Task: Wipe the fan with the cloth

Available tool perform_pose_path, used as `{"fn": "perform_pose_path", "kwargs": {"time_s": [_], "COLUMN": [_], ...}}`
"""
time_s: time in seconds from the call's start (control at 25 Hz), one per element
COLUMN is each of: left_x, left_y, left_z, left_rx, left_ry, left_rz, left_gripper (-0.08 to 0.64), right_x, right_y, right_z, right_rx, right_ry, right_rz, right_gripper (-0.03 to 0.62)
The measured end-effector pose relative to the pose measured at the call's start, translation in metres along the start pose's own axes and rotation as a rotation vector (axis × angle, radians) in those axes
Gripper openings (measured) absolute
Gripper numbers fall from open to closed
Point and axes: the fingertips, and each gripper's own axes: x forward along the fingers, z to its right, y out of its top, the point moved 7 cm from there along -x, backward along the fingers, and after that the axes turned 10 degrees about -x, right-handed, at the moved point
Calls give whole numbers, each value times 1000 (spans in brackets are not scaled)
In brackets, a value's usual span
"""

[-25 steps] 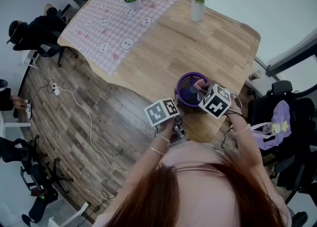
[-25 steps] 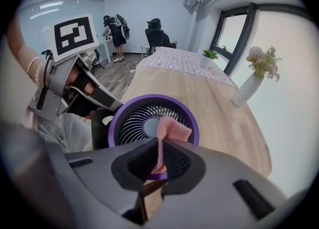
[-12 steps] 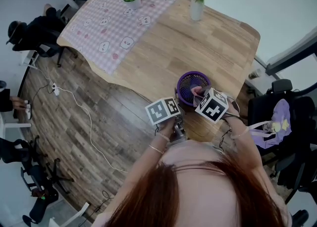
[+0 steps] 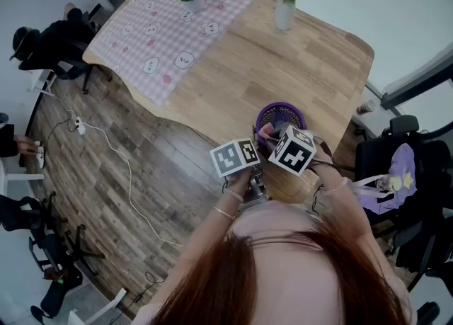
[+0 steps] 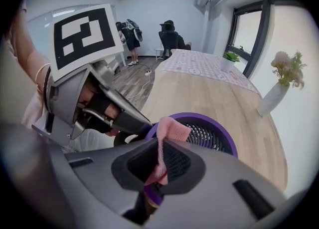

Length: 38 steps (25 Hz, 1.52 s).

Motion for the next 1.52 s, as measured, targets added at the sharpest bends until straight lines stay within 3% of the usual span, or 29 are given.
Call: {"fn": "perform_pose_path", "kwargs": {"time_s": [0.32,0.68,1.12,1.52], "left_x": [-1,0,0,0], "left_y": [1,2,1,2], "left_z": [-1,-2,-2,-3], "left_rx": [-4,-15,-20,-30], "left_ry": [-12,-17,-17,-15], "left_rz": [-4,-5,-2,-1], "left_gripper": [44,46,46,46], "right_x": [4,-27,-22,-29], "right_y": [15,11,-27,-34], "right_z": [12,35,39,30], "right_rx": [15,25,136,126], "right_ry": [-27,-219,-242,-249], "right_rz": [78,147,117,61], "right_gripper": [23,24,23,25]}}
